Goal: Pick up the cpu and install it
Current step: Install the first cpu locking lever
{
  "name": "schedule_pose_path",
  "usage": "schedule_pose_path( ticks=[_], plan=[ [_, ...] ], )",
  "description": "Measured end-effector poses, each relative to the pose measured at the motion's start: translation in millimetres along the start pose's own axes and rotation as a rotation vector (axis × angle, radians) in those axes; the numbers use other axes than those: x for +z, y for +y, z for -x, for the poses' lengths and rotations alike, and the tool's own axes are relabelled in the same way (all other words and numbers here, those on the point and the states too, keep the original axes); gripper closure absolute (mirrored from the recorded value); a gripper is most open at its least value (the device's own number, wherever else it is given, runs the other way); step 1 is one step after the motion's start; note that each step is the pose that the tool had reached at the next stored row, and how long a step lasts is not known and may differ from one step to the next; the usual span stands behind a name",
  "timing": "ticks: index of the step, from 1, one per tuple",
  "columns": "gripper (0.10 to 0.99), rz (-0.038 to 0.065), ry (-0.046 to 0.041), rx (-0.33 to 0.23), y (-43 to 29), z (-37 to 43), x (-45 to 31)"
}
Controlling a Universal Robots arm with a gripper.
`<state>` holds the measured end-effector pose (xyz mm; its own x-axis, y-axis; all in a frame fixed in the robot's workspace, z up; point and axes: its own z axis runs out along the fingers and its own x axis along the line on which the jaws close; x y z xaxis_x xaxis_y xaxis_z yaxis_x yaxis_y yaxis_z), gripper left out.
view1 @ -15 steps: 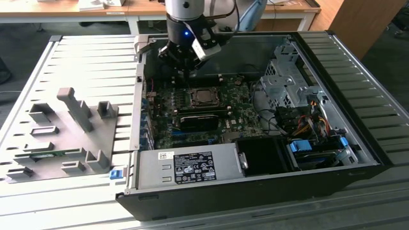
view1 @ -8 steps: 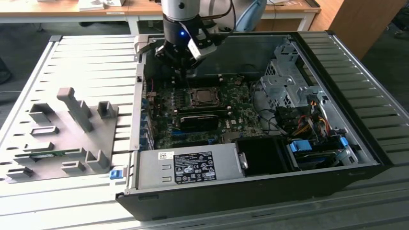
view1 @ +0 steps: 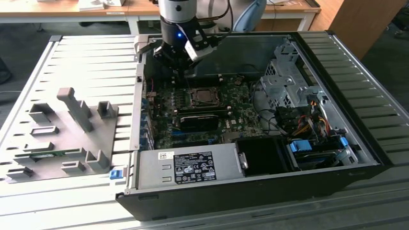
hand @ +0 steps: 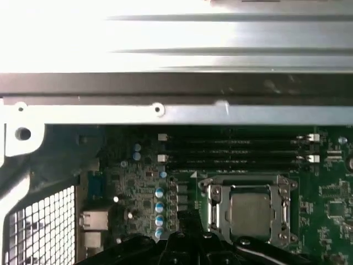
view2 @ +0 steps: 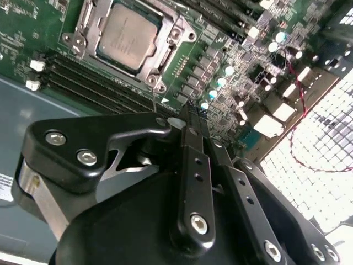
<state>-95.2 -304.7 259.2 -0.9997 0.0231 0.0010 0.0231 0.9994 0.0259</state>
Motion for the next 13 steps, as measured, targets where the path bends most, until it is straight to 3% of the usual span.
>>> schedule_pose_path(
  ticks=[6, 10, 13],
  plan=[
    [0.980, 0.000, 0.0001, 0.000, 16.3, -2.0, 2.8],
    [0.980, 0.000, 0.0001, 0.000, 17.2, 0.5, 3.2],
    [0.980, 0.000, 0.0003, 0.000, 17.4, 9.6, 3.4]
  ],
)
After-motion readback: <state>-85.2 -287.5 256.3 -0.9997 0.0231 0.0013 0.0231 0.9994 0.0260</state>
